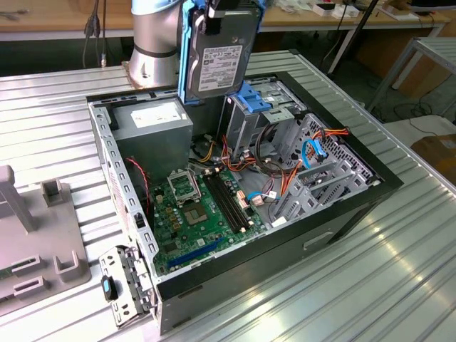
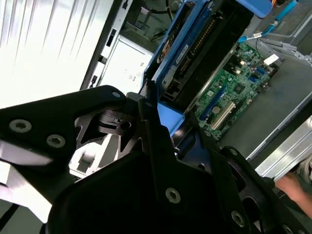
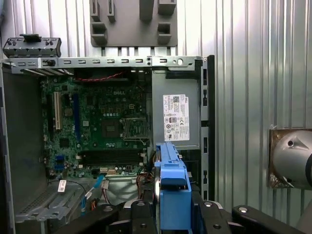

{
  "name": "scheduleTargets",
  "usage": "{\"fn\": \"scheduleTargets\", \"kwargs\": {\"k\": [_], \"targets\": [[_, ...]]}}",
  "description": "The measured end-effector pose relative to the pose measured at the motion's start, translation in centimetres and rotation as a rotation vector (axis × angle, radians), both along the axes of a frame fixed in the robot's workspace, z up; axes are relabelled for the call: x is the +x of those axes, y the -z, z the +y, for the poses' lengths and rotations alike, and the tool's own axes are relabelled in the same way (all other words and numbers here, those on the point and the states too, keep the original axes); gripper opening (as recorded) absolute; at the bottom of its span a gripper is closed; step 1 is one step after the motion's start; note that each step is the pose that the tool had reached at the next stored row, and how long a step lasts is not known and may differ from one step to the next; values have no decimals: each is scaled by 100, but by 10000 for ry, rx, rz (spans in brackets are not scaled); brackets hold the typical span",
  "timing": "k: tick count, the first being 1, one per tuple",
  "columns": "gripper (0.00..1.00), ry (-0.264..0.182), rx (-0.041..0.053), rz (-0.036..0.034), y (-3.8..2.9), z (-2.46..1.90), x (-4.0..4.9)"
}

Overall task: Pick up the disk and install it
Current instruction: 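Pick up the disk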

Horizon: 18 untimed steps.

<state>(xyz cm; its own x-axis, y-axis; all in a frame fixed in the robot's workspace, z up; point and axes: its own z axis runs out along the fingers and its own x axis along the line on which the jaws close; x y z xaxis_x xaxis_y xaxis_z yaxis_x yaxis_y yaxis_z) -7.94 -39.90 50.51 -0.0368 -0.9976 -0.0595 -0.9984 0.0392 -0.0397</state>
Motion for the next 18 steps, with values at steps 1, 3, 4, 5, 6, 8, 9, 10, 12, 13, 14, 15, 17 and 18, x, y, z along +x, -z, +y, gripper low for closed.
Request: {"fn": "scheduleTargets", "kwargs": {"k": [1,3,4,5,6,8,9,10,12,13,14,15,17,18], "targets": [[37,23,3,-2,4,-65,0],[37,43,0,0,4,-132,0],[37,58,2,-1,5,-185,-1],[37,78,1,-1,6,-255,0],[37,92,2,-1,6,-304,0],[37,101,2,-1,7,-343,0],[37,103,1,-1,6,-357,0],[37,104,1,-1,6,-369,0],[37,109,2,-2,7,-394,-1],[37,109,2,-2,7,-394,-1],[37,108,1,-1,6,-394,0],[37,108,1,-1,6,-395,0],[37,108,2,-1,6,-397,0],[37,105,1,-1,6,-408,0]]}}
